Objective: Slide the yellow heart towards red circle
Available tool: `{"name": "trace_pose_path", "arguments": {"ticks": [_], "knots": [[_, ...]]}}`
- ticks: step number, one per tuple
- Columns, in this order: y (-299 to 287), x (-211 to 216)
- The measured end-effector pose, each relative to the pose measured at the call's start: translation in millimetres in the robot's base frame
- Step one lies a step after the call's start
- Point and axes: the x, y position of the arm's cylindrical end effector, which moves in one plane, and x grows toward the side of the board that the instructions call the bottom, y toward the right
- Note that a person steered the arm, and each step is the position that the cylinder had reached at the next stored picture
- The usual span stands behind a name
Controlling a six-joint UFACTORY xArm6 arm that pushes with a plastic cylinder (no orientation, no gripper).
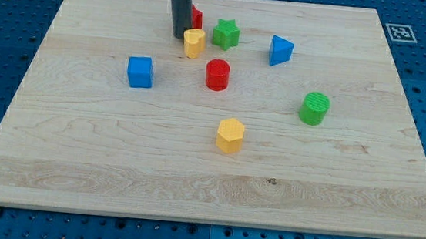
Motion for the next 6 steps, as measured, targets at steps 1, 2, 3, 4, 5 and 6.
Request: {"name": "trace_pose_path", "arguments": {"ticks": [1, 2, 3, 4, 5, 6], "knots": [[4, 0], [15, 0], [29, 0], [45, 4], [58, 24], [58, 26]]}}
